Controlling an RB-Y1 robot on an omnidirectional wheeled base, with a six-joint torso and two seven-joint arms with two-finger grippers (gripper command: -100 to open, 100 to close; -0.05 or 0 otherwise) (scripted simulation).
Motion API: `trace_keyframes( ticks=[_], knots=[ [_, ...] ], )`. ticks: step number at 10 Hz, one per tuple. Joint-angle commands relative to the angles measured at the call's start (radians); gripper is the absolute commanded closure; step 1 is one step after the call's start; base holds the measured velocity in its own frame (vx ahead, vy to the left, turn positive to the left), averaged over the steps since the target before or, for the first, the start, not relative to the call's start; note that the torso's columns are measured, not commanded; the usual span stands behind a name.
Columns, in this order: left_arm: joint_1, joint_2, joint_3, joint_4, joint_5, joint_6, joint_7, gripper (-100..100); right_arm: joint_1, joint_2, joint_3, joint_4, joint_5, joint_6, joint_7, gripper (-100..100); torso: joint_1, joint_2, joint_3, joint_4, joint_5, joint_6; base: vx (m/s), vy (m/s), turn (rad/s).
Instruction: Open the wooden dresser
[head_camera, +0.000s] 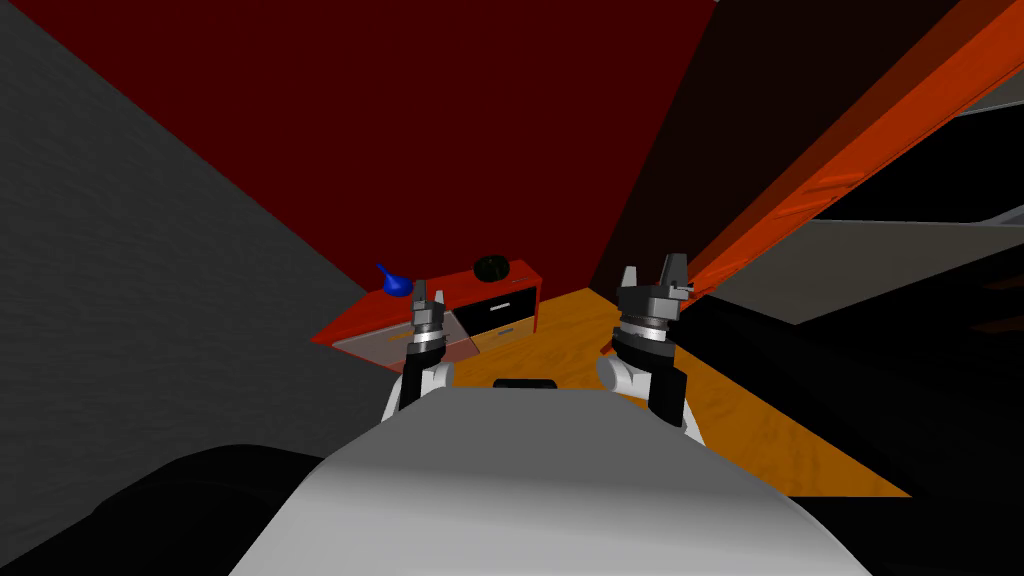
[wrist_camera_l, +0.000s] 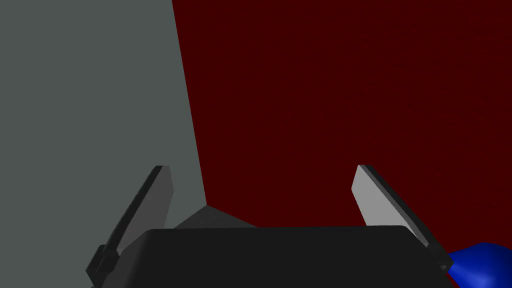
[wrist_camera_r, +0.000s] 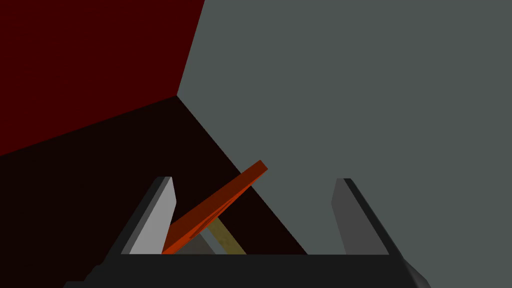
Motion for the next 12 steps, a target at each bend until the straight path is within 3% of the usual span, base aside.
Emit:
trace_keyframes(
  ticks=[1, 9, 10, 12],
  knots=[
    [0.0, 0.0, 0.0, 0.0, 0.0, 0.0, 0.0, 0, 0.0, 0.0, 0.0, 0.0, 0.0, 0.0, 0.0, 0, 0.0, 0.04, -0.082, 0.041, 0.0, 0.0, 0.0, 0.0, 0.0],
    [0.0, 0.0, 0.0, 0.0, 0.0, 0.0, 0.0, 0, 0.0, 0.0, 0.0, 0.0, 0.0, 0.0, 0.0, 0, 0.0, 0.618, -1.234, 0.617, 0.0, 0.0, 0.0, 0.0, 0.0],
    [-0.003, 0.035, 0.001, 0.011, 0.0, -0.002, -0.001, -100, 0.0, 0.0, 0.0, 0.0, 0.0, 0.0, 0.0, 0, 0.0, 0.691, -1.382, 0.691, 0.0, 0.0, 0.015, -0.004, 0.007],
    [-0.009, 0.08, 0.004, 0.039, 0.0, -0.007, -0.002, -100, 0.0, 0.0, 0.0, 0.0, 0.0, 0.0, 0.0, 0, 0.0, 0.733, -1.471, 0.734, 0.0, 0.0, 0.033, -0.015, 0.01]
  ],
)
